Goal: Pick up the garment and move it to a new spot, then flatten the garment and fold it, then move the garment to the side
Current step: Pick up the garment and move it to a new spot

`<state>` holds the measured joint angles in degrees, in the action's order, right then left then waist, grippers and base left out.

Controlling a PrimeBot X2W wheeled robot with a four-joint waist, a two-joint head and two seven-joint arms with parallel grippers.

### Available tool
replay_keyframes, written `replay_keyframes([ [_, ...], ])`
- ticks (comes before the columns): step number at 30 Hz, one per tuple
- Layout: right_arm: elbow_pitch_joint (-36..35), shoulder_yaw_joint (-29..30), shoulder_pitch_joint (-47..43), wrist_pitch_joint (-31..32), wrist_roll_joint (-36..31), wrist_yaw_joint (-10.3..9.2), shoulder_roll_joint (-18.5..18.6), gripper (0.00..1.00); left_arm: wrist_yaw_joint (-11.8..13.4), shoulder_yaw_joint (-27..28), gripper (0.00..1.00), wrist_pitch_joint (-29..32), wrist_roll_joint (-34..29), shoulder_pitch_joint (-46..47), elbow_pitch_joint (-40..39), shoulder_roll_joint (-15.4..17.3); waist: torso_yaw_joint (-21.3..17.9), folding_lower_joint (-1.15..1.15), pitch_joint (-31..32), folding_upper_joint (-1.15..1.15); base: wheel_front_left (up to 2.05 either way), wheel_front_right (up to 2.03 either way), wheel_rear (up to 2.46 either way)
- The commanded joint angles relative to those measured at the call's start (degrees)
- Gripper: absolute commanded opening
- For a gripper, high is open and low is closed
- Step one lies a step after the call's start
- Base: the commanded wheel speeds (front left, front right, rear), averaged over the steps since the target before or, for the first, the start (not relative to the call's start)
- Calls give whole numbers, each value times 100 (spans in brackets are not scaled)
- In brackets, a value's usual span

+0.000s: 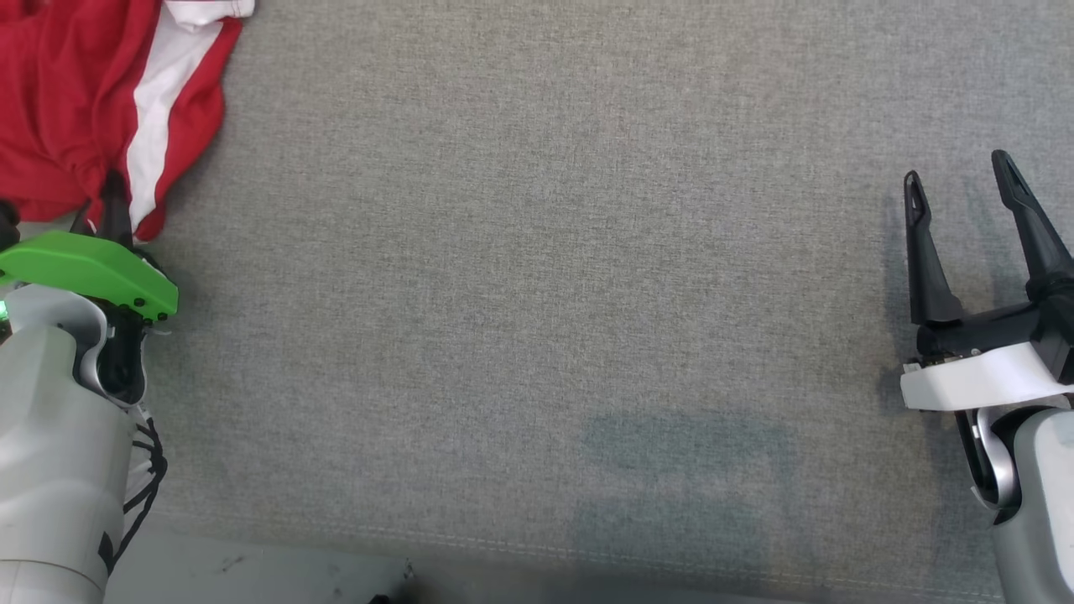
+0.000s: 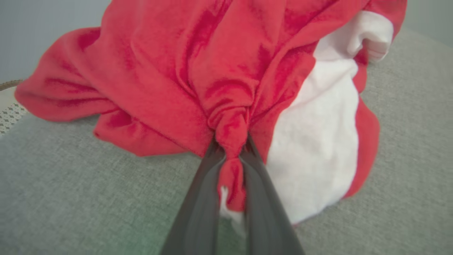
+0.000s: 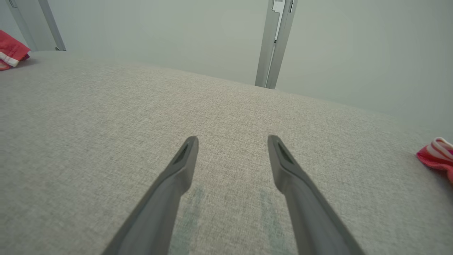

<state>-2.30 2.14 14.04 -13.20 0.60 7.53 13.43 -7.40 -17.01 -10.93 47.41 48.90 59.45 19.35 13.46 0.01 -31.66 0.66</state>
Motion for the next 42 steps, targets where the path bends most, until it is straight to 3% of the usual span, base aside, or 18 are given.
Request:
replay_keyframes([
  [1, 13, -4, -53, -23, 45, -8, -11, 100, -11, 5, 0, -56, 86, 32, 15, 20, 29, -1, 89, -66, 0, 0, 0],
  [7, 247, -62, -154, -106, 100, -8, -149, 100, -11, -179, 0, -401, 86, -3, -472, 109, 110, -1, 608, -66, 0, 0, 0],
  [14, 658, -154, -378, -200, 205, -8, -623, 100, 35, -416, 0, -428, -541, -659, -2020, 167, -152, -1, 1608, -66, 0, 0, 0],
  [18, 684, -138, -501, -202, 292, -8, -786, 100, 306, -622, 0, -183, -704, -1092, -3097, 171, -422, -1, 1979, -66, 0, 0, 0],
  [25, 640, -82, -827, -203, 412, -8, -979, 100, 906, -1059, 0, 812, -625, -2024, -5425, 131, -995, -1, 2346, -66, 0, 0, 0],
  [32, 617, -79, -966, -204, 479, -8, -1035, 100, 1280, -1538, 0, 1384, -772, -2504, -6706, 61, -1495, -1, 2428, -66, 0, 0, 0],
  [37, 596, -57, -1009, -203, 524, -8, -1051, 100, 1502, -1732, 0, 1559, -792, -2685, -6879, -75, -1835, -1, 2440, -66, 0, 0, 0],
  [42, 598, -86, -1017, -202, 633, -8, -1050, 100, 1439, -1631, 0, 1440, -343, -2890, -6044, -353, -2029, -1, 2419, -66, 0, 0, 0],
])
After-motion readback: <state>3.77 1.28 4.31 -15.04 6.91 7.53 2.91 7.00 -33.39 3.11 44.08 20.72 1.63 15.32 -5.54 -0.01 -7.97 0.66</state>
